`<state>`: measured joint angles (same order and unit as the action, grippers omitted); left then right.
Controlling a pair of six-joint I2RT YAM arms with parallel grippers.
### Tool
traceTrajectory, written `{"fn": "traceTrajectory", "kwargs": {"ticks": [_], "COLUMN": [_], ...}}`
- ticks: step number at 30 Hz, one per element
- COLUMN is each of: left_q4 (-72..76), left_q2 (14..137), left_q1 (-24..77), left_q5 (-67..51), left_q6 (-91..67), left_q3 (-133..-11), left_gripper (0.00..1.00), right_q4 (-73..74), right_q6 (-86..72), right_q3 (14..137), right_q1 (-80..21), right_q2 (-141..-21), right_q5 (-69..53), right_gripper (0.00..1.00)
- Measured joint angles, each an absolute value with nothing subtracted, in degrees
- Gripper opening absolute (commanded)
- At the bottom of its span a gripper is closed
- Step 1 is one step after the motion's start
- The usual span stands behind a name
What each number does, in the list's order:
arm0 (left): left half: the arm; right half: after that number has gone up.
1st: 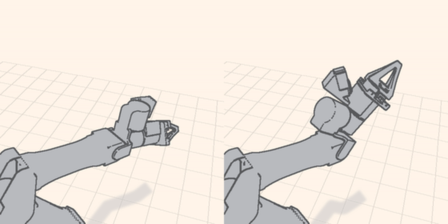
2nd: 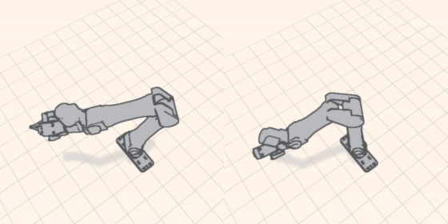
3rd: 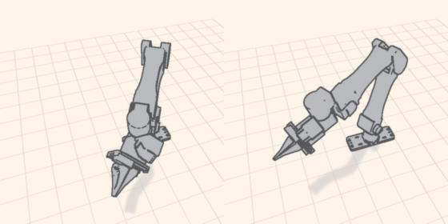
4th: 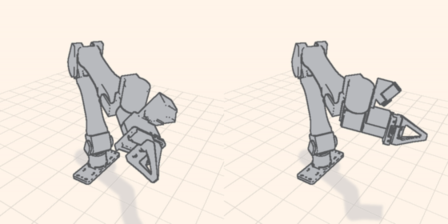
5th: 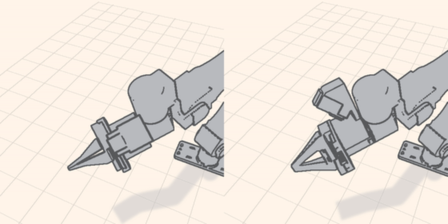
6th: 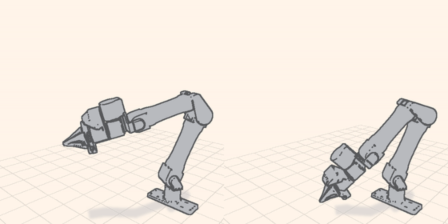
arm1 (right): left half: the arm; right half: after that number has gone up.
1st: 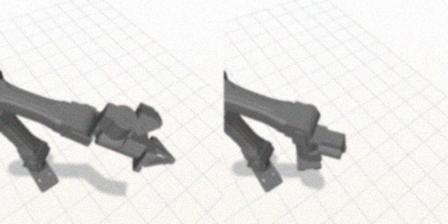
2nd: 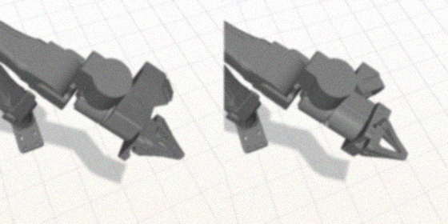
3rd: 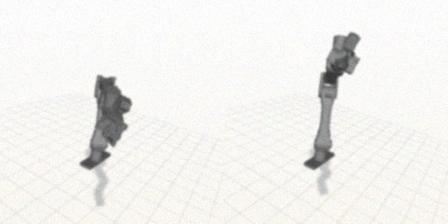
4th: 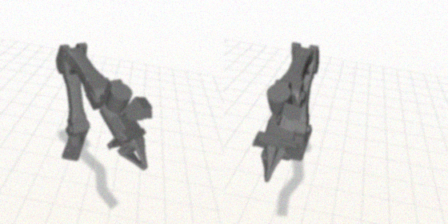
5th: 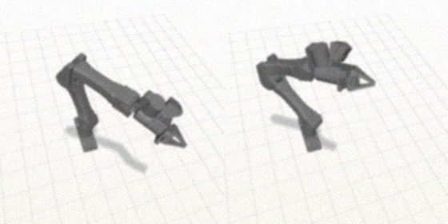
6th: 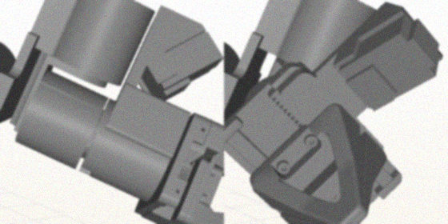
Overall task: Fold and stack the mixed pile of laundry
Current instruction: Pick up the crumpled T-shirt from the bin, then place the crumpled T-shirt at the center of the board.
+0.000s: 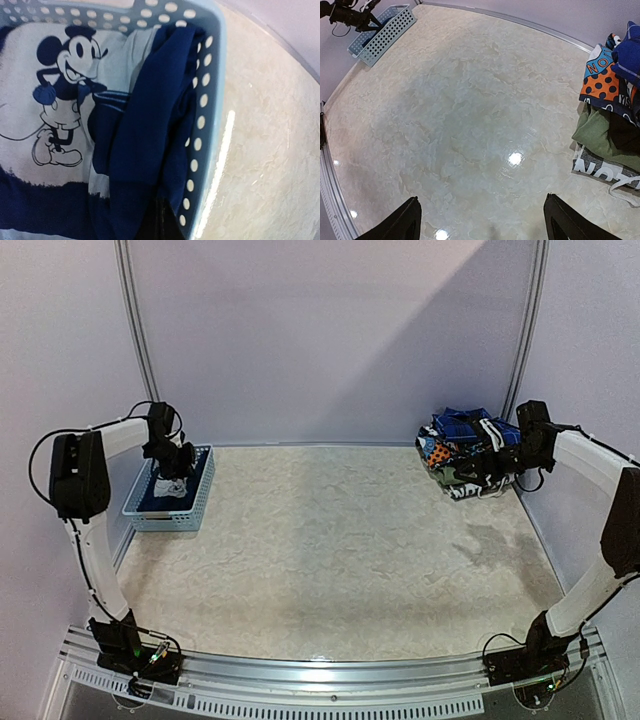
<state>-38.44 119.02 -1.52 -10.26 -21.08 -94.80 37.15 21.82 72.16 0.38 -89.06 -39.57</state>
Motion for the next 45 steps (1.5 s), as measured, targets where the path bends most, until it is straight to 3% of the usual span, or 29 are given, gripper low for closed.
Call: {"fn": "traceTrajectory", "kwargs": {"ticks": [6,12,23,36,37,41,45], "left_q4": [-40.8,-40.1,-38.7,-32.2,-32.0,-31.9,-36.4], "left_q2": [111.3,101.1,107.7,115.7,116.7,121.2,128.3], "left_q1": [-1.2,0.6,22.0,34.4,35.5,39.7,43.5], "left_q5": [-8.6,-11.5,-23.8,-34.7,-35.2,-35.5,-32.2], "left_q6": [-20.7,-21.7,-25.1,-33.8,-33.8,-33.3,-28.9], "left_q3": [-99.3,-111.3,-141.1,-139.4,-138.4,-133.2,-133.1], "left_gripper": [0.00,0.00,0.00,0.01,0.05,0.42,0.58], "right_q4": [37.3,37.3,37.7,38.7,39.1,41.5,44.7], "right_q6": [21.9,22.0,22.4,24.5,25.1,29.2,33.2], "right_q3": [72.2,72.2,72.2,72.2,72.2,72.2,72.6], "right_q1": [0.4,0.4,0.4,0.4,0.4,0.4,0.4], "right_q2": [-89.1,-89.2,-89.4,-89.4,-89.3,-86.8,-82.0], "right_q5": [-39.6,-39.7,-39.9,-43.6,-44.4,-46.0,-47.0], "right_gripper": [0.83,0.82,0.82,0.82,0.82,0.82,0.83]}}
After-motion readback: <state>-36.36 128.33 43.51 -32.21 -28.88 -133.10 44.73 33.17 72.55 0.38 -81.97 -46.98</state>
